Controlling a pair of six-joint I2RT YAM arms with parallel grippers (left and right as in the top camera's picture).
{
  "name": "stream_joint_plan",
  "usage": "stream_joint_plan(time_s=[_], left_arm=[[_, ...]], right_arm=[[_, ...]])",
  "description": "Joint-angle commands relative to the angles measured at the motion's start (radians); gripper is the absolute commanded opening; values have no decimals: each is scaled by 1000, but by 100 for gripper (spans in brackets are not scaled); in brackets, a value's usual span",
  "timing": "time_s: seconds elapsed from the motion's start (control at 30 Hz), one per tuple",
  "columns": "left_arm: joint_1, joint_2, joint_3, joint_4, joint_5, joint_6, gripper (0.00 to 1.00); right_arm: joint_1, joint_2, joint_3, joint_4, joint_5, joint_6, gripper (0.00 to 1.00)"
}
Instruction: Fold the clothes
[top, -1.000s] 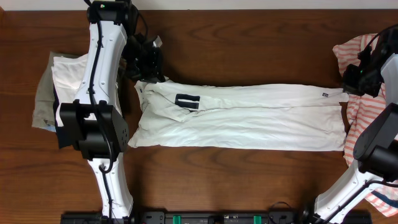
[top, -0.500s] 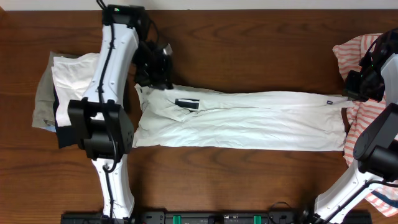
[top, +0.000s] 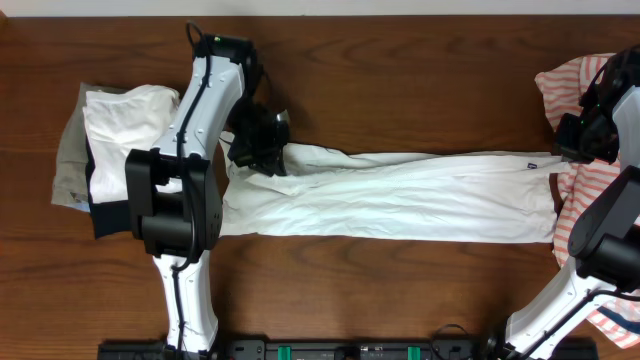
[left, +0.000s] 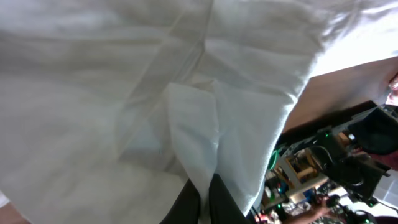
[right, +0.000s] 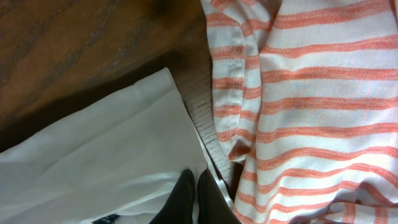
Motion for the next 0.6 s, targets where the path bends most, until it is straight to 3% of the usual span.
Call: stream_joint_plan(time_s=[0.0, 0.57], left_arm=[[0, -10, -31, -78, 3, 17, 6], [-39, -10, -57, -79, 90, -44, 6]], right_arm=[[-9, -36, 5, 1, 24, -12, 2], [-9, -36, 5, 4, 24, -12, 2]])
